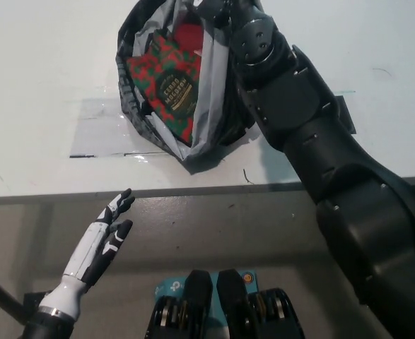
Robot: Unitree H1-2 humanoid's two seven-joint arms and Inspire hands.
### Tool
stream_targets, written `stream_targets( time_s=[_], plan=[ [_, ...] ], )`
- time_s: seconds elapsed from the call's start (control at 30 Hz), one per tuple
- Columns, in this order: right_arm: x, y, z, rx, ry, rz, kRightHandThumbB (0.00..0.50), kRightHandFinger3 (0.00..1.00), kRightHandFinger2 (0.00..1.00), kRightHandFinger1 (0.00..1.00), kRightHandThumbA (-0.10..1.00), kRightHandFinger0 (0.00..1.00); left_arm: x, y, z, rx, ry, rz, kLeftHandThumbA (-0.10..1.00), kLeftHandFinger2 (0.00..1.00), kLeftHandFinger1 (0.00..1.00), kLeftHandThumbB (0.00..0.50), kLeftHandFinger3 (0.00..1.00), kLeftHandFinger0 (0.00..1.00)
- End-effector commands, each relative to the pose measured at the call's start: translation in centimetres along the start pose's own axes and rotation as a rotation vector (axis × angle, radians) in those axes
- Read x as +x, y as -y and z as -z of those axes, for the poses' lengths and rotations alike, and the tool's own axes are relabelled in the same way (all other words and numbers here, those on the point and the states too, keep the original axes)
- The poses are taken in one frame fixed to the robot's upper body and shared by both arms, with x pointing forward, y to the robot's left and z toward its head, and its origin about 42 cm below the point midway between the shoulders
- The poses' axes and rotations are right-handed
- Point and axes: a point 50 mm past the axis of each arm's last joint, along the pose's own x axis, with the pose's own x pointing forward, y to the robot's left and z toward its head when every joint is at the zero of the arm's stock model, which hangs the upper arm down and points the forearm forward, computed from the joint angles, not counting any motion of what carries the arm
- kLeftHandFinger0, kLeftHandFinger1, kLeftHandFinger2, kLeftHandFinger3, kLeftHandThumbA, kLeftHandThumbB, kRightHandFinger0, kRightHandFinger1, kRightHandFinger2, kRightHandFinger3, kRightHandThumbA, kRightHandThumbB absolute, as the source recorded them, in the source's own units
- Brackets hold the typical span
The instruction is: The robot uses its right hand to pick up a bag of coffee beans and puts it in the black plastic bag, then the robot grabs the top of the bag and lifts it.
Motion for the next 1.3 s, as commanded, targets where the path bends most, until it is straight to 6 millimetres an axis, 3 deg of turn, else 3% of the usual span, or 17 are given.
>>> stream_targets(
  time_s=[0.0,0.1,0.23,0.27,0.3,0.37,0.4,0.5,0.6,0.63,0.67,0.73,0.9,1.03,1.17,1.2,1.27],
  plan=[
    [0.3,1.2,-6.5,0.067,0.152,0.026,0.18,0.8,0.6,0.15,-0.1,0.0,0.8,-0.9,-1.3,0.021,0.067,0.009,0.97,1.0,0.98,0.149,1.0,0.85],
    [0.4,1.2,-6.8,0.122,0.142,0.007,0.17,0.87,0.69,0.14,-0.1,0.0,0.8,-1.0,-1.5,0.021,0.062,0.007,0.98,1.0,0.98,0.154,1.0,0.85],
    [0.6,1.4,-8.0,0.179,0.141,-0.003,0.173,0.79,0.77,0.26,-0.1,0.0,0.6,-0.9,-1.4,0.016,0.067,0.008,0.96,1.0,0.98,0.13,1.0,0.85],
    [0.7,1.6,-9.1,0.232,0.122,-0.008,0.118,1.0,0.88,0.29,-0.1,0.0,0.5,-0.8,-1.4,0.019,0.064,0.008,0.95,1.0,0.98,0.128,1.0,0.86],
    [0.7,1.7,-9.4,0.249,0.116,-0.011,0.118,1.0,0.88,0.29,-0.1,0.0,0.5,-0.8,-1.4,0.019,0.063,0.009,0.95,1.0,0.98,0.128,1.0,0.86],
    [0.7,2.0,-10.5,0.307,0.122,-0.012,0.146,1.0,0.68,0.24,-0.1,0.0,0.5,-0.8,-1.4,0.022,0.065,0.009,0.95,1.0,0.98,0.117,1.0,0.86],
    [0.7,2.2,-11.5,0.342,0.132,-0.007,0.145,1.0,0.56,0.15,-0.1,0.0,0.6,-0.8,-1.4,0.032,0.071,0.009,0.95,1.0,0.98,0.109,1.0,0.85],
    [0.4,2.0,-13.4,0.405,0.138,-0.016,0.125,1.0,0.48,0.01,-0.1,0.0,0.7,-1.0,-1.4,0.042,0.079,0.006,0.94,1.0,0.97,0.104,1.0,0.84],
    [0.3,1.6,-13.5,0.421,0.129,-0.016,0.125,1.0,0.6,0.02,-0.1,0.0,0.8,-1.0,-1.6,0.046,0.077,0.011,0.94,1.0,0.96,0.104,1.0,0.85],
    [0.3,1.4,-13.3,0.431,0.114,-0.013,0.125,1.0,0.72,0.11,-0.1,0.04,0.9,-1.0,-1.6,0.046,0.08,0.013,0.93,1.0,0.96,0.104,1.0,0.85],
    [0.4,1.3,-13.1,0.431,0.107,-0.012,0.122,1.0,0.69,0.11,-0.1,0.01,0.9,-1.0,-1.6,0.046,0.083,0.013,0.93,1.0,0.96,0.098,1.0,0.85],
    [0.5,1.1,-12.5,0.511,0.079,-0.041,0.103,1.0,0.55,0.01,-0.1,0.0,0.9,-1.0,-1.7,0.059,0.083,0.018,0.92,1.0,0.96,0.106,1.0,0.85],
    [0.7,1.7,-12.8,0.613,0.037,-0.043,0.107,1.0,0.54,0.0,-0.1,0.0,1.0,-1.2,-1.8,0.071,0.08,0.023,0.92,1.0,0.97,0.096,1.0,0.86],
    [0.8,2.1,-13.0,0.589,0.045,-0.034,0.099,1.0,0.59,0.02,-0.1,0.0,1.0,-1.1,-1.9,0.078,0.082,0.024,0.92,1.0,0.96,0.1,1.0,0.86],
    [0.8,2.1,-12.9,0.618,0.054,-0.045,0.106,1.0,0.51,0.0,-0.1,0.0,0.8,-1.0,-1.8,0.075,0.078,0.024,0.9,1.0,0.95,0.1,1.0,0.85],
    [0.8,2.2,-12.9,0.627,0.055,-0.047,0.103,1.0,0.6,0.03,-0.1,0.0,0.8,-1.0,-1.8,0.074,0.078,0.024,0.9,1.0,0.95,0.1,1.0,0.85],
    [0.8,2.4,-13.2,0.64,0.057,-0.05,0.106,1.0,0.64,0.05,-0.1,0.0,0.9,-1.0,-1.8,0.069,0.077,0.025,0.89,1.0,0.96,0.103,1.0,0.86]
  ],
)
